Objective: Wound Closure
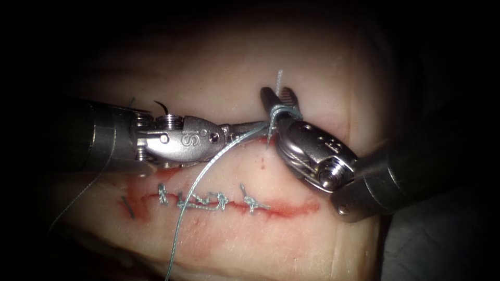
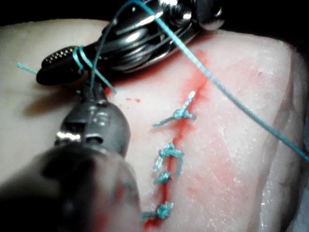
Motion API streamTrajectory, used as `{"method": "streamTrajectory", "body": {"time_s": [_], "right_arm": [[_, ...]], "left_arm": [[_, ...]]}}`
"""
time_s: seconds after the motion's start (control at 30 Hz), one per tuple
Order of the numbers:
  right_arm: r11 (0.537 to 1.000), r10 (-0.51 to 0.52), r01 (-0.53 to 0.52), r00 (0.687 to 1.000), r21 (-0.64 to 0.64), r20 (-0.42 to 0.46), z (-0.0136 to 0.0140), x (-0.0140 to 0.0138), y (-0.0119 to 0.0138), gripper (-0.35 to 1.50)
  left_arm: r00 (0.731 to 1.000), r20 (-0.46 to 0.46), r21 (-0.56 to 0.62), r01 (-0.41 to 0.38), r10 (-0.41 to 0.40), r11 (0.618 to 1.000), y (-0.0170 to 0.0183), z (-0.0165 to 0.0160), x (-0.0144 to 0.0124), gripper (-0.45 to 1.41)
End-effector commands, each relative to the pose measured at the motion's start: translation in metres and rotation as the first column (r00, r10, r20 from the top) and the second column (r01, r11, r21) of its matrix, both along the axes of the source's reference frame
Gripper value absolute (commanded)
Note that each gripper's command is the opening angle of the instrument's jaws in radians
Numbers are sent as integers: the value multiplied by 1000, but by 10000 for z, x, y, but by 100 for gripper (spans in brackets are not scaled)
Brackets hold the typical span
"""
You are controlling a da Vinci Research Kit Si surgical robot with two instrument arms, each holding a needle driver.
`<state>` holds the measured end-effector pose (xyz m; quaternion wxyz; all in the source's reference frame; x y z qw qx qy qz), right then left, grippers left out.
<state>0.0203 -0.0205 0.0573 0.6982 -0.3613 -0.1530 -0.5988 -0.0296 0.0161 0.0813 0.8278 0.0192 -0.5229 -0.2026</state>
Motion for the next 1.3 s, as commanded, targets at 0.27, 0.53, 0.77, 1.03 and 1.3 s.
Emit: {"method": "streamTrajectory", "body": {"time_s": [0.27, 0.53, 0.77, 1.03, 1.3], "right_arm": [[1000, 15, -14, 1000, 14, -17, 12, 8, -1, 26], [999, 37, -35, 998, 37, -45, 19, 11, -3, 22], [1000, -4, 6, 993, 21, -117, 18, 9, 0, -35], [995, -96, 93, 968, -23, -232, 18, 5, -7, -35], [982, -187, 174, 930, -68, -318, 2, -2, -23, -35]], "left_arm": [[1000, -1, -1, 1, -1, 1000, 1, 5, -6, -45], [1000, -1, 2, 5, -5, 1000, 0, 5, -6, -45], [1000, -1, 2, 6, -6, 1000, -1, 5, -7, -45], [1000, 0, 3, 4, -4, 1000, 0, 5, -5, -45], [997, -39, -6, 71, -71, 997, 24, 11, 18, -45]]}}
